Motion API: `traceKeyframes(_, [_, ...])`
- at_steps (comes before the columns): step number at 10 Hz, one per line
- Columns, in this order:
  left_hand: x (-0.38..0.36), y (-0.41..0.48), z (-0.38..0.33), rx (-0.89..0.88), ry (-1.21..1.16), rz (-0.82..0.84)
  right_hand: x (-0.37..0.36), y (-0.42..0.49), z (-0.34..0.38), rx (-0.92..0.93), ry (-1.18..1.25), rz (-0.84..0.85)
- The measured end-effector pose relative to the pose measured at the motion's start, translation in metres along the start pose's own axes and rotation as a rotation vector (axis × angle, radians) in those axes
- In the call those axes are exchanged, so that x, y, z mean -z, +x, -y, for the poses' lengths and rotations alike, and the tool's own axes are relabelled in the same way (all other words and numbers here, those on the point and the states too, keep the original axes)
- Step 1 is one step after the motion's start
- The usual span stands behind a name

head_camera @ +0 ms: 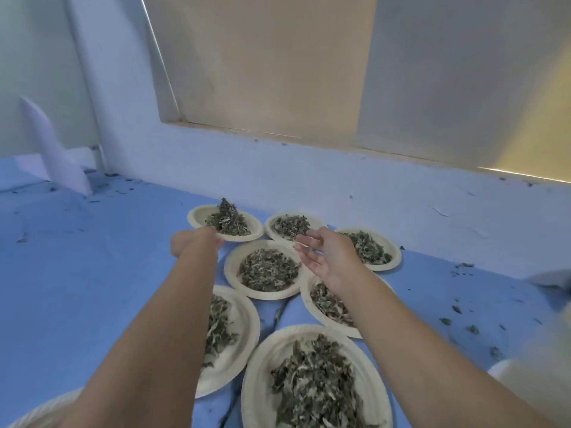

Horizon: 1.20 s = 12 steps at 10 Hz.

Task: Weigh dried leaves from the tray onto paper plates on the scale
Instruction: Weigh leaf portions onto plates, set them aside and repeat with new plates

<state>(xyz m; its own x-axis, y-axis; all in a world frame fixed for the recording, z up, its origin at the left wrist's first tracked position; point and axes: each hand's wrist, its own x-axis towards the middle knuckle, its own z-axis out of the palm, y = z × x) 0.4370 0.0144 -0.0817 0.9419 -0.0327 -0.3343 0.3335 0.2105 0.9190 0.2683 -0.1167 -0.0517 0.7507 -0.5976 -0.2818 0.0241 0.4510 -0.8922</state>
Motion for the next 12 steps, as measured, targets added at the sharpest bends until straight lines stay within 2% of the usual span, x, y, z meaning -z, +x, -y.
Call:
traceKeyframes(1, [-0.011,0.018,0.006,-0.005,0.007,-0.132,0.002,0.015,0.004,0.019,0.033,0.0])
traceKeyframes(2, [-0.013,0.036,0.013,-0.016,0.11,-0.18,0.003,0.027,0.004,0.05,0.052,0.001])
traceKeyframes(3, [-0.018,0.064,0.025,-0.011,0.175,-0.076,0.003,0.035,0.002,0.068,0.068,-0.002])
traceKeyframes(4, [-0.025,0.073,0.025,-0.065,0.382,-0.112,0.004,0.041,0.003,0.093,0.073,-0.014])
traceKeyframes(5, [-0.03,0.077,0.02,-0.157,0.668,-0.223,0.005,0.045,0.003,0.102,0.082,-0.021])
traceKeyframes(6, [-0.031,0.08,0.02,-0.152,0.734,-0.221,0.005,0.047,0.003,0.103,0.076,-0.022])
traceKeyframes(8, [-0.038,0.085,0.025,-0.029,0.255,-0.08,0.005,0.045,0.004,0.109,0.091,-0.012])
traceKeyframes(9, [-0.047,0.08,0.028,-0.029,0.28,-0.057,0.006,0.046,0.004,0.108,0.076,0.0])
traceKeyframes(10, [-0.052,0.079,0.026,-0.043,0.372,0.075,0.007,0.046,0.006,0.112,0.07,0.001])
traceKeyframes(11, [-0.052,0.077,0.018,-0.055,0.47,0.14,0.006,0.045,0.007,0.108,0.077,-0.002])
traceKeyframes(12, [-0.047,0.068,0.014,-0.004,0.498,0.108,0.003,0.037,0.007,0.099,0.085,-0.006])
